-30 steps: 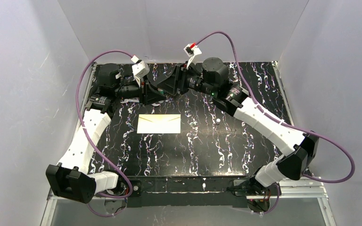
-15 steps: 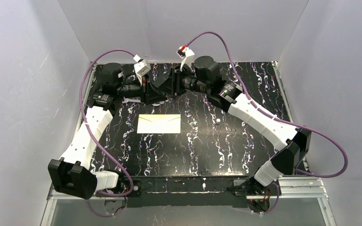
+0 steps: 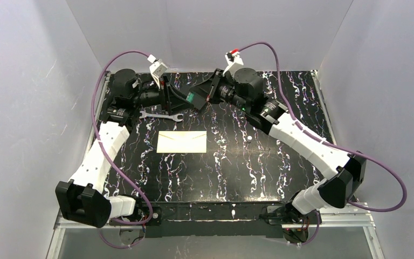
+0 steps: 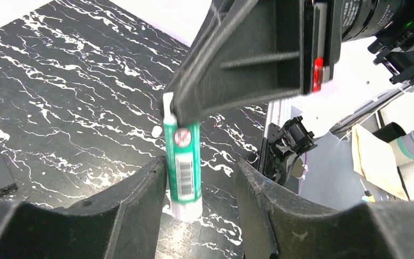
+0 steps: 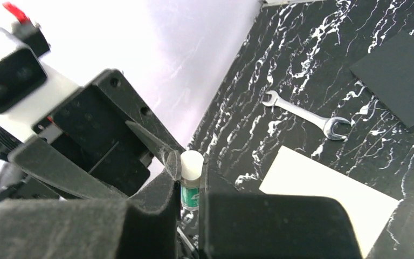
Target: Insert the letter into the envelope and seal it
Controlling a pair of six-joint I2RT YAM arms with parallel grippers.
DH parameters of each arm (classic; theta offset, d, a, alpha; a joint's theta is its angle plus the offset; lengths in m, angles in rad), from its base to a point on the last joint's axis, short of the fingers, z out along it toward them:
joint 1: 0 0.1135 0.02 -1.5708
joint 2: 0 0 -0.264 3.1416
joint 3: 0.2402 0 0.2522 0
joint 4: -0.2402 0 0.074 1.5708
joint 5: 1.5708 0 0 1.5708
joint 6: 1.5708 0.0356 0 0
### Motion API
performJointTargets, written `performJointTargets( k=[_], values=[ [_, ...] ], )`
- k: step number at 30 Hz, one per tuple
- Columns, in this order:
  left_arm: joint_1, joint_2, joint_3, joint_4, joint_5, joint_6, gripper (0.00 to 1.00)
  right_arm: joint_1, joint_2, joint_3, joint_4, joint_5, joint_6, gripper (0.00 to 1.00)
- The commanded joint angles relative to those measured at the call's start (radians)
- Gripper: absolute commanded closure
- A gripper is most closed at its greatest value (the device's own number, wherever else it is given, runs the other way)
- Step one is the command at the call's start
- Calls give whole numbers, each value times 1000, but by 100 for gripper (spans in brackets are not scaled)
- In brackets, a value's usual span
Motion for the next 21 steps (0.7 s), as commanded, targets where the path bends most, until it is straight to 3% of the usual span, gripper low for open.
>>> performJointTargets(
  k=[1, 9, 16, 21],
  values=[
    [-2, -63, -38, 75, -37, -54, 52, -30, -79, -57, 188, 44, 176, 99],
    [-3, -71, -107, 249, -93, -192, 49, -60, -77, -105, 280, -59, 281, 98],
    [-2, -64, -117, 262, -110, -191, 49, -61, -61, -102, 296, -93, 272, 97],
    [-2, -63, -115, 262, -122, -190, 58, -61, -49, -93, 277, -104, 258, 97]
  ],
)
